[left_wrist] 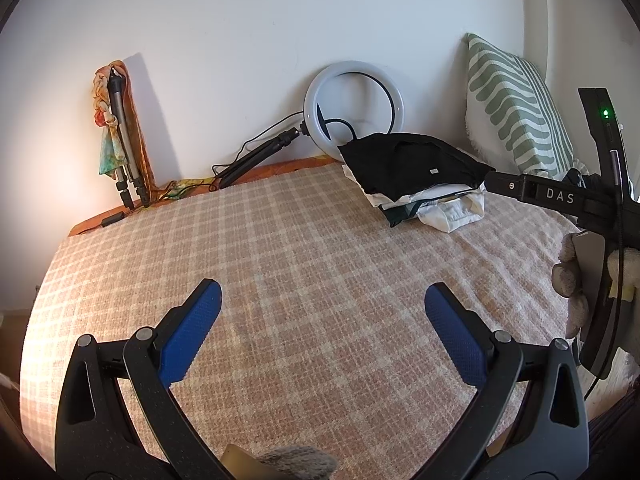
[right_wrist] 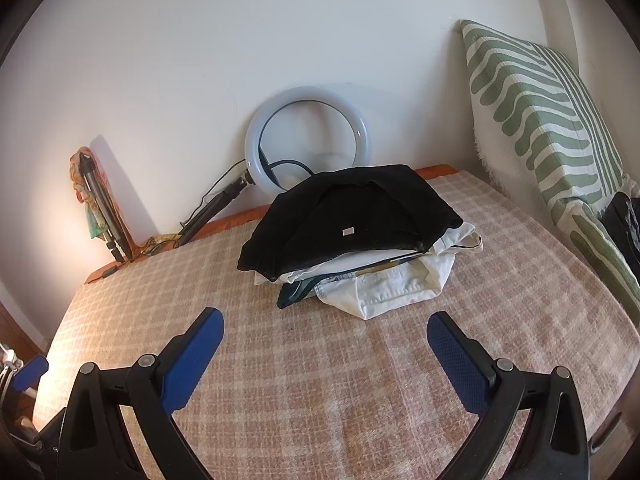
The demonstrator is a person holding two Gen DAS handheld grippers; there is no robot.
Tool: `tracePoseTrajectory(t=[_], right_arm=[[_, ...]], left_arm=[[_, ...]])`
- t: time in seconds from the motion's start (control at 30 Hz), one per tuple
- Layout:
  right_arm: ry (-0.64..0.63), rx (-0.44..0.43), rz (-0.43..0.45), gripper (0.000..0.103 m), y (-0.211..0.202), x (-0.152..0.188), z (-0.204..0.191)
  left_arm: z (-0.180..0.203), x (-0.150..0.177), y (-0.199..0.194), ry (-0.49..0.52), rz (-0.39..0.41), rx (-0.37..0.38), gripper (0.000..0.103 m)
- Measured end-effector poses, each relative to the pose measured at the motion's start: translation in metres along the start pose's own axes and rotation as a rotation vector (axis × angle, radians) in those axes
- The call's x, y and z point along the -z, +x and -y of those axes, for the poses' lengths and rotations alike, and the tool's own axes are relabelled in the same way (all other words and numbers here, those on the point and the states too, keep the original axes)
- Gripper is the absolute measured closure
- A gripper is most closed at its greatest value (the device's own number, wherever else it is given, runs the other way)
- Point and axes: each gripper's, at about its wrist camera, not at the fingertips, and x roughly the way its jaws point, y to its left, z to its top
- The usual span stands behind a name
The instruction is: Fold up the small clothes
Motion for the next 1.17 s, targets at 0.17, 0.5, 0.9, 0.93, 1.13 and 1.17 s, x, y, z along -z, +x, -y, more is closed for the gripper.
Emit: tracePoseTrajectory(t=[0.17,0.5,0.9,0.93,1.13,1.17], right_arm=[[0.017,-0.004,0.003,0.0,-0.0004,-0.0007,0.0017],[0.025,-0.012,-0.005,0.0,0.0001,0.0014,0.0009],[0.03,-0.021,-0.014,0.0,0.0021,0.0031,0.0002],[0.03,-0.021,-0.014,0.0,0.002,0.0032,0.0001],[0.025,-0.027,-0.022,0.0,0.0042,0.0035,-0.0018],[0.025,-0.027,-0.022,0.0,0.0044,0.0036,-0.0022]], left_arm=[[0.0002,0.0009,0.0,0.004,-0.001,-0.002,0.0],[-0.0007,0.002,0.0013,0.014,-0.01,0.002,0.0],[-0.0054,0.005,0.0026,0.019,-0.006,-0.006,0.0],[-0.0056,0.0052,0.0024,0.019,-0.005,-0.007,0.0],[-0.007,0.0057,0.001,0.02,0.001,-0.008,0.0],[-0.0076,0.0058,0.0008,0.019,-0.002,-0.004,0.0]])
